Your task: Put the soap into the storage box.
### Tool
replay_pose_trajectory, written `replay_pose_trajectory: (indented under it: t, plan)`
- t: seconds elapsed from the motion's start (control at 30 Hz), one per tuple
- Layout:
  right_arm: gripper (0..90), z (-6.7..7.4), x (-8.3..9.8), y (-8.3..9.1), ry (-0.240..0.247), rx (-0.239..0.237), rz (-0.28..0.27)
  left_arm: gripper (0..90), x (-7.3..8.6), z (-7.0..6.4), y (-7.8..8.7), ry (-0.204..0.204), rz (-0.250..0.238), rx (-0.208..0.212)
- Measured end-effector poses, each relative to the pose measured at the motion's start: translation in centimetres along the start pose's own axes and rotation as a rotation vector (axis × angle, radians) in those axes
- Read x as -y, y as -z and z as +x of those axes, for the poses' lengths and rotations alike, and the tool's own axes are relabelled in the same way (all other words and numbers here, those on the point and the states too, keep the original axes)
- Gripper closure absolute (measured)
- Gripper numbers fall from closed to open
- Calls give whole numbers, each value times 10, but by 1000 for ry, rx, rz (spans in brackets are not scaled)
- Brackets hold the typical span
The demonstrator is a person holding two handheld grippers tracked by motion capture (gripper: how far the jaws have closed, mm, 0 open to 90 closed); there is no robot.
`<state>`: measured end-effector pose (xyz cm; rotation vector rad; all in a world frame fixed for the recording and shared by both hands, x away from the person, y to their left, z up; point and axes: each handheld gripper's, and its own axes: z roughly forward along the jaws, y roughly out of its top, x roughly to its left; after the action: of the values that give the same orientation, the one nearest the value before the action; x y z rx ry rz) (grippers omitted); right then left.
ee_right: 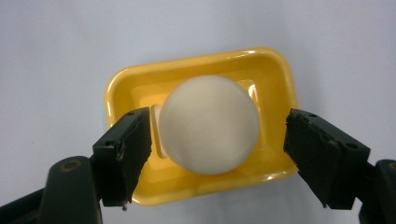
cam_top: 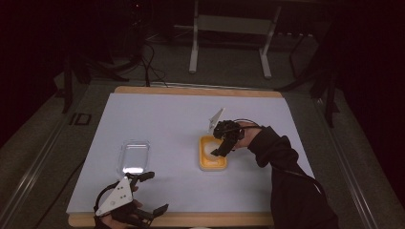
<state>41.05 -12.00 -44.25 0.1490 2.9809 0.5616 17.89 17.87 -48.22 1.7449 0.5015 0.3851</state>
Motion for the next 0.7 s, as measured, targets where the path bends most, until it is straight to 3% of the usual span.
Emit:
replay_pose_trajectory:
  t: [0.27, 0.43, 0.57, 0.7]
  plan:
    - [232, -3, 10, 17, -87, 40, -52, 1, 0, 0, 0, 1, 2, -1]
    - [229, -1, 15, 20, -103, 66, -52, 1, 0, 0, 0, 1, 3, -1]
    - [141, 1, 22, 21, -154, 79, -79, 1, 0, 0, 0, 2, 3, -1]
    - [105, 3, 26, 22, -173, 66, -86, 1, 0, 0, -1, 3, 2, 0]
